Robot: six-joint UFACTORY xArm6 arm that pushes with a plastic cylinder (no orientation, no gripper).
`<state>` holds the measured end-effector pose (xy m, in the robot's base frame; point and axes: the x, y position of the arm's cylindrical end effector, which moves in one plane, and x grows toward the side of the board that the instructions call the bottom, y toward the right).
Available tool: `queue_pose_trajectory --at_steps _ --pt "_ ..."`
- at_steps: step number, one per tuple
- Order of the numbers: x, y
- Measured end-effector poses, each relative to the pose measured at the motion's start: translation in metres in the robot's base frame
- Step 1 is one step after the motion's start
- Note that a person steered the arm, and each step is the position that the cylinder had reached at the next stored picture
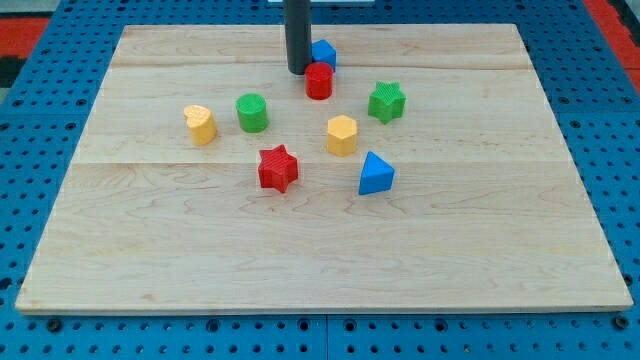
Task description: Push the red circle a bit to the right
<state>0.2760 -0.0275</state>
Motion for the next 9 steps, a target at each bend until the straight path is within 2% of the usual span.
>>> queue_pose_trajectory --at_steps 1,3,4,6,9 --pt "0.000 0.000" --pt "0.059 -0.003" --pt "0.068 -0.011" --pt "0.072 0.015" --pt "0.082 0.017"
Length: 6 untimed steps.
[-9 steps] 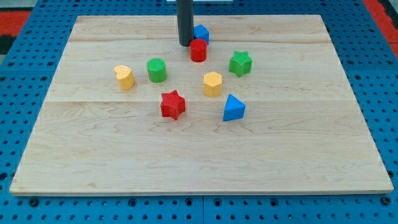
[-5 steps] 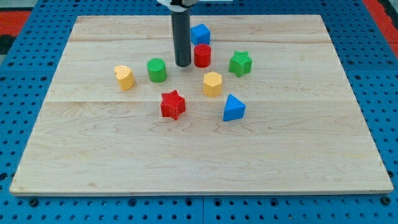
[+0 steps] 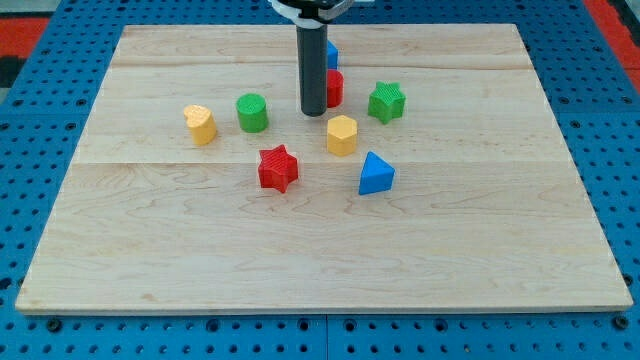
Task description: Push the red circle a bit to the right
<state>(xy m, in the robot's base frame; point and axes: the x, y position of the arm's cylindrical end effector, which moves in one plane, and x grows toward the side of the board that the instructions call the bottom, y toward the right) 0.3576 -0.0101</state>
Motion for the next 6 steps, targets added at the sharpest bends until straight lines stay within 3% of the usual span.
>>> queue_pose_trajectory --at_steps 5,6 --pt "-0.030 0.035" --pt "-0.016 0.049"
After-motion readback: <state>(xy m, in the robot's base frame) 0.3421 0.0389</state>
